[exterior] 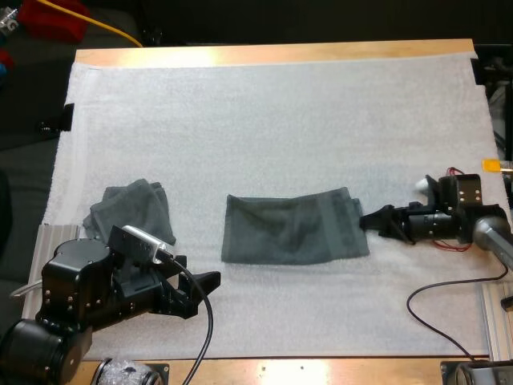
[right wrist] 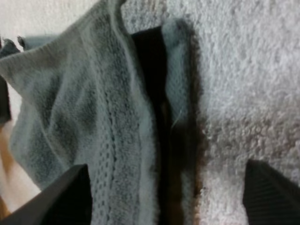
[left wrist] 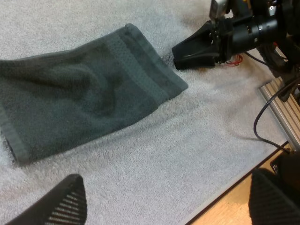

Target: Pick towel from pile, fold and stack

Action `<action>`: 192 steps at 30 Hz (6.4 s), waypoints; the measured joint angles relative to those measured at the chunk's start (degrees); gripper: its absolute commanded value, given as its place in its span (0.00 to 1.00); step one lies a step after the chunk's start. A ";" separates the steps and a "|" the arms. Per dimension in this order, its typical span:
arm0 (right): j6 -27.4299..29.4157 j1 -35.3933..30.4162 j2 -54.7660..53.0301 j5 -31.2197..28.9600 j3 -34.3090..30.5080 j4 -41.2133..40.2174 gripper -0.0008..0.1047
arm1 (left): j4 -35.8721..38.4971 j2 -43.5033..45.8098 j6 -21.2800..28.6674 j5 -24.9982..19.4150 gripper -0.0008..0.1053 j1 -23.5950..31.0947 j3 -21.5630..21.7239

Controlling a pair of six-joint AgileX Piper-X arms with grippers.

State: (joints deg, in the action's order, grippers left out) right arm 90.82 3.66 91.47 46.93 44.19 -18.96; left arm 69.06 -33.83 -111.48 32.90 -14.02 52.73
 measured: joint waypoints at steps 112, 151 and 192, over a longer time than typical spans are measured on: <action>-18.60 30.78 -1.37 -24.57 19.50 -16.94 0.02 | 0.24 0.00 0.00 0.00 0.66 0.00 0.00; -27.03 33.67 9.86 -14.72 19.50 -2.64 0.51 | 0.24 0.00 0.81 0.00 0.66 0.00 0.00; -13.09 37.60 -3.31 -37.64 19.50 -16.98 0.54 | 0.24 0.00 0.88 0.00 0.66 0.00 0.00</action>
State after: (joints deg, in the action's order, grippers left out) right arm 77.74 41.25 88.15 9.29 63.68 -35.93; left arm 69.30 -33.83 -110.60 32.90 -14.02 52.73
